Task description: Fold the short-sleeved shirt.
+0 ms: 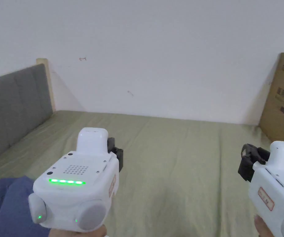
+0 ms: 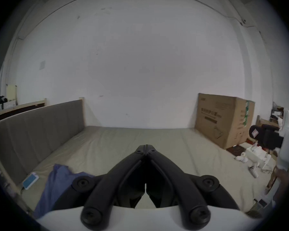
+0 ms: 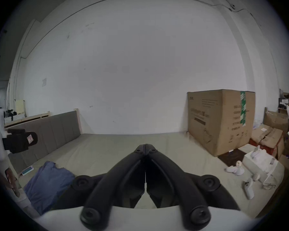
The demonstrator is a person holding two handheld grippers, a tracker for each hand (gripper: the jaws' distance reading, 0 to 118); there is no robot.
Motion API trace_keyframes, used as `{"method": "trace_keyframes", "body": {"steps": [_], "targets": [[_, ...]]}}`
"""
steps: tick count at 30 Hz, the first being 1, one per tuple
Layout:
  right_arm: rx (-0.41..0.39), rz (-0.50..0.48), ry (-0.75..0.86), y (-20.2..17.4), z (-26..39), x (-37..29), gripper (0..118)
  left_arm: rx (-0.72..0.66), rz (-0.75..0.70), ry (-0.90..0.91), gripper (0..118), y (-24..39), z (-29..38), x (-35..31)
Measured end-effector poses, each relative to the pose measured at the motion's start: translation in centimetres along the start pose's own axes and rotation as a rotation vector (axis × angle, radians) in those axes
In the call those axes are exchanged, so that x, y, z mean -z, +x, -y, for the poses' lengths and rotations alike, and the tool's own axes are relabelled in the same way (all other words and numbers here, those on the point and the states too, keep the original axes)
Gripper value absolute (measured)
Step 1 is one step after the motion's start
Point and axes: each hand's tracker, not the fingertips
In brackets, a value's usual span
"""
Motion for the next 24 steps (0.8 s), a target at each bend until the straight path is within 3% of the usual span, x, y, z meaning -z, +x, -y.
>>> {"method": "trace_keyframes", "body": {"steps": [3,6,8,14,16,20,24], "targets": [[0.015,-0.107,-0.046,-4.3,0.5,1.8,0,-0.035,-0.143,-0.004,0,-6.0,0.8,-2.3],[-0.06,-0.204,-0.084,-9.3,1.1,2.9,0,-0.063,-0.292,0.002,0,-11.2,1.6,-5.3],[-0.069,-0.318,-0.108,-12.1,1.4,3.4,0,-0.062,-0.37,-0.008,0,-13.6,2.2,-6.8],[-0.11,-0.43,-0.149,-15.8,2.2,4.6,0,-0.147,-0.4,-0.063,0,-17.6,3.2,-7.2],[-0.122,-0.43,-0.179,-15.7,2.8,4.9,0,-0.187,-0.331,-0.23,0,-19.6,3.6,-4.5],[-0.171,-0.418,-0.285,-14.2,4.6,5.8,0,-0.372,-0.131,-0.785,0,-24.8,8.1,5.0],[-0.199,-0.37,-0.369,-12.1,6.5,6.8,0,-0.384,-0.104,-0.918,0,-26.2,13.6,10.9]]}}
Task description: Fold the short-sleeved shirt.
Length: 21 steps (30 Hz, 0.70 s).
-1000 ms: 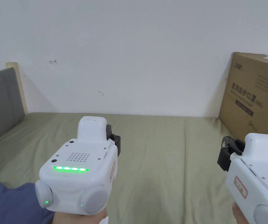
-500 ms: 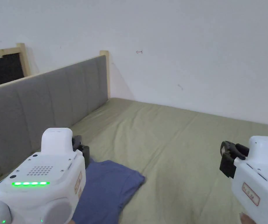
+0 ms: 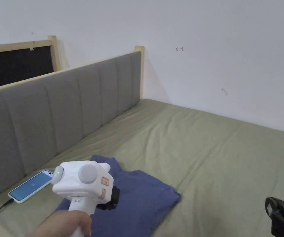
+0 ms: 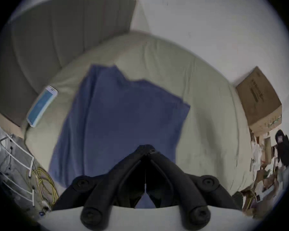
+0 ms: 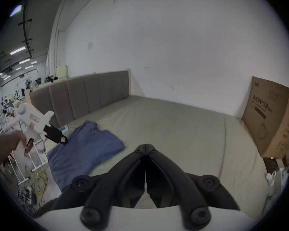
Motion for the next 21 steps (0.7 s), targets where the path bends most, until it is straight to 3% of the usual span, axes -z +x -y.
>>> {"method": "trace_keyframes", "body": {"steps": [1,2,3,4,8,10,11,16,17,18,19,20,21], "targets": [[0.01,0.006,-0.02,0.6,0.6,0.1,0,-0.016,-0.005,-0.026,11,-0.5,-0.6,1.8],[0.017,0.015,-0.04,1.1,1.0,0.2,0,-0.049,0.001,-0.065,44,-1.0,-1.1,3.7],[0.021,0.021,-0.058,1.5,1.4,0.3,0,-0.069,0.003,-0.092,99,-1.4,-1.3,5.0],[0.023,0.026,-0.074,1.9,1.8,0.2,0,-0.066,-0.006,-0.083,113,-1.4,-1.3,6.1],[0.0,0.046,-0.101,2.8,3.1,0.0,0,0.045,-0.164,-0.134,111,-1.5,-1.1,11.5],[-0.011,0.055,-0.121,3.0,3.5,0.3,0,0.106,-0.145,-0.14,118,-0.9,-0.1,13.6],[-0.011,0.056,-0.13,3.1,3.6,0.5,0,0.151,-0.238,-0.086,118,-0.4,0.8,13.4],[0.03,0.045,-0.142,2.9,4.1,1.0,0,0.133,-0.217,-0.021,118,-0.1,1.9,12.6],[0.035,0.039,-0.141,2.8,4.1,1.0,0,0.135,-0.213,-0.014,116,-0.3,2.0,12.1],[0.036,0.032,-0.14,2.6,4.0,0.9,0,0.132,-0.205,-0.011,107,-0.4,2.2,11.7],[0.032,0.023,-0.139,2.4,3.9,0.7,0,0.139,-0.177,0.012,90,-0.3,2.1,10.7],[0.023,0.013,-0.136,2.2,3.7,0.4,0,0.156,-0.165,0.058,60,-0.2,1.9,9.5],[0.014,0.007,-0.13,2.1,3.6,0.1,0,0.164,-0.152,0.097,0,-0.3,2.1,8.5]]}}
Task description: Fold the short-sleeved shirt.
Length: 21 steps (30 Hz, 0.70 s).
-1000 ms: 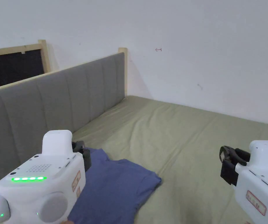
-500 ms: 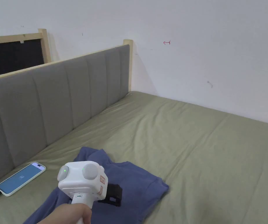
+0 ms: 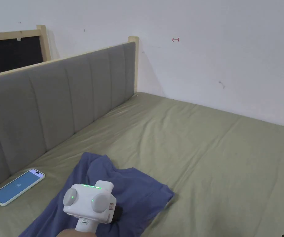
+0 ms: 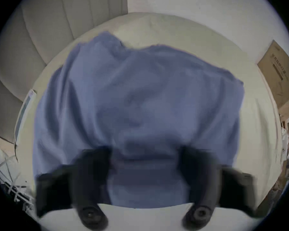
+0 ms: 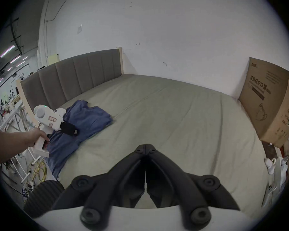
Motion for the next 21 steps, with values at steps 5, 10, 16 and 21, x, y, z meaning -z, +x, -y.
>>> {"method": "trace_keyframes", "body": {"steps": [5,10,16,21], "targets": [[-0.021,-0.014,0.05,0.2,-0.7,-2.3,0,0.002,-0.004,0.172,0,-1.5,-0.1,-7.9],[0.044,-0.004,0.127,1.5,-1.2,-4.8,0,0.148,-0.001,0.435,0,0.4,-2.8,-19.1],[0.084,0.053,0.232,3.5,-1.5,-9.2,0,0.287,0.242,0.668,0,10.3,-6.7,-31.7],[0.133,0.136,0.302,6.4,-1.2,-13.4,0,0.34,0.549,0.758,0,20.0,-8.0,-37.4]]}}
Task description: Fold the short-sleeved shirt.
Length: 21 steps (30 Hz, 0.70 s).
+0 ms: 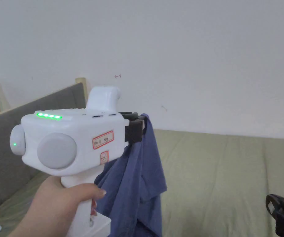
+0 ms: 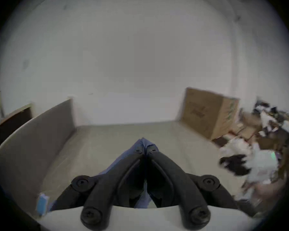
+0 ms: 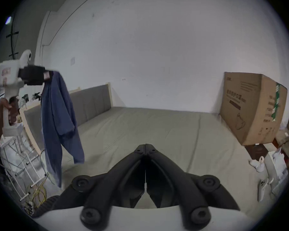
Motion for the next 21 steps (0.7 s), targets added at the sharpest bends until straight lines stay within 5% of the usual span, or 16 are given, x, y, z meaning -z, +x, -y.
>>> {"method": "trace_keyframes", "body": {"steps": [10,14,17,21], "targets": [[0.036,0.25,0.059,9.0,0.3,-5.6,0,-0.065,0.357,-0.23,0,13.4,4.2,13.9],[0.095,0.304,0.01,11.9,2.3,-5.8,0,-0.029,0.291,-0.615,0,15.2,13.1,22.2],[0.13,0.311,-0.04,13.1,4.1,-5.2,0,-0.212,0.211,-0.959,0,13.6,21.4,26.7],[0.142,0.301,-0.102,13.3,6.0,-4.3,0,-0.249,0.066,-1.136,0,10.6,28.5,27.2]]}}
